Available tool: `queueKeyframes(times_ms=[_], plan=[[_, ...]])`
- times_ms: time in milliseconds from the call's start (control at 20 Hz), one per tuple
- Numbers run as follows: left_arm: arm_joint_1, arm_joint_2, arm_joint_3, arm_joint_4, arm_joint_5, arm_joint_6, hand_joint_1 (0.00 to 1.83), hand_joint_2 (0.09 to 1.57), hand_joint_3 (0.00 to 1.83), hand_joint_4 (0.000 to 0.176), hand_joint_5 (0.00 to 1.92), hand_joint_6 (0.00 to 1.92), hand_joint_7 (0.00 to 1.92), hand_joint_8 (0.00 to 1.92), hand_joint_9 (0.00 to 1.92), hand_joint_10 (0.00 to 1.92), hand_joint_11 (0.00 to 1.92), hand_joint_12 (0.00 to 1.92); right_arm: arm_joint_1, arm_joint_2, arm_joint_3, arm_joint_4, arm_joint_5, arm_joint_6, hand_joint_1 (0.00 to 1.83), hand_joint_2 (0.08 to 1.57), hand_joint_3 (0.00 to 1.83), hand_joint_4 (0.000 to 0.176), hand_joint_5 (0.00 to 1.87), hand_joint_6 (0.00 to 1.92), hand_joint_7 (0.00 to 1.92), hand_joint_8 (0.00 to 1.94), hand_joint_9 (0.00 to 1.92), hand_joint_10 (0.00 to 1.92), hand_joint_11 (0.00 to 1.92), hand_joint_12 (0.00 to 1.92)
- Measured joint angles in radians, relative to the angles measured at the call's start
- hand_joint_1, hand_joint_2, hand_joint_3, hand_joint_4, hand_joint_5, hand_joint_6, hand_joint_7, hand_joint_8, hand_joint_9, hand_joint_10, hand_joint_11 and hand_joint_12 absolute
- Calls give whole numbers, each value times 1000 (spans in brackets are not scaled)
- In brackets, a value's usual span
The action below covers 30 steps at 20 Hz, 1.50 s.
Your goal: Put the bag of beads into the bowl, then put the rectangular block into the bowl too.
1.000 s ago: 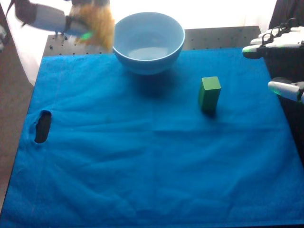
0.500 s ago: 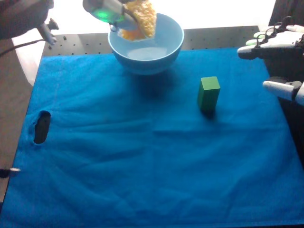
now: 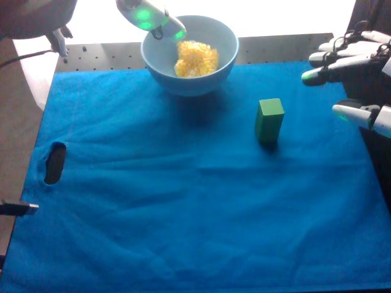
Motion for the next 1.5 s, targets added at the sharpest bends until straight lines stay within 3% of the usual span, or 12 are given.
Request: queueKeyframes(times_ms=[50,250,400,550,800,850,950,1050,1150,1250,1350,1500], plan=[[0,0,-2,0,0,0,814,989,2,161,333,7,439,3,387,8,0,980,0,-1,0,-3,-1,0,975,1319,0,0,752,6,519,0,397,2,126,521],[26,99,-108,-69,-81,19,846,985,0,166,300,1,368,1,282,2,0,749,0,-1,0,-2,-1,0,951,1320,0,0,702,0,476,0,371,0,123,457],[98,227,-217,-131,-161,42,722,948,0,176,272,0,280,0,140,0,0,520,17,2,0,-50,-10,0,985,1283,0,66,618,0,505,14,397,16,141,461],[175,349,-320,-169,-264,47,667,960,2,172,236,0,234,0,102,2,0,422,48,4,-19,-89,5,1,974,1170,2,101,605,0,544,0,447,0,247,394],[322,471,-460,-226,-444,52,675,925,0,176,183,0,211,0,75,1,0,265,87,27,-30,-120,0,1,896,1063,0,125,488,0,460,3,436,3,359,253],[331,484,-473,-228,-465,53,654,933,0,176,166,0,200,0,64,0,0,264,89,27,-30,-112,5,1,897,1050,0,126,488,1,463,4,441,5,374,258],[345,509,-500,-245,-516,56,869,960,0,150,186,1,197,1,62,1,0,301,100,25,-29,-122,5,1,922,1018,0,89,485,3,499,2,479,1,370,370],[376,525,-523,-246,-533,79,834,940,0,150,172,0,175,1,25,2,0,170,111,10,-20,-135,0,1,919,1019,1,89,478,3,484,1,456,0,266,549],[432,543,-572,-285,-539,111,815,904,0,63,237,10,130,6,0,0,0,2,138,-23,-4,-159,-23,2,978,1005,0,67,500,10,410,6,365,9,165,621],[467,548,-585,-317,-569,121,811,904,0,60,238,9,132,6,0,0,0,0,143,-38,4,-166,-29,1,990,1002,0,64,506,10,414,6,371,11,168,622],[501,548,-588,-346,-587,124,783,899,0,83,232,5,140,8,22,9,0,0,146,-54,15,-176,-63,2,1068,974,0,4,578,1,505,1,418,3,33,892],[532,548,-602,-378,-629,126,796,909,0,74,221,0,137,5,26,8,0,0,162,-79,36,-208,-115,2,968,1014,2,46,561,0,511,0,442,4,5,969]])
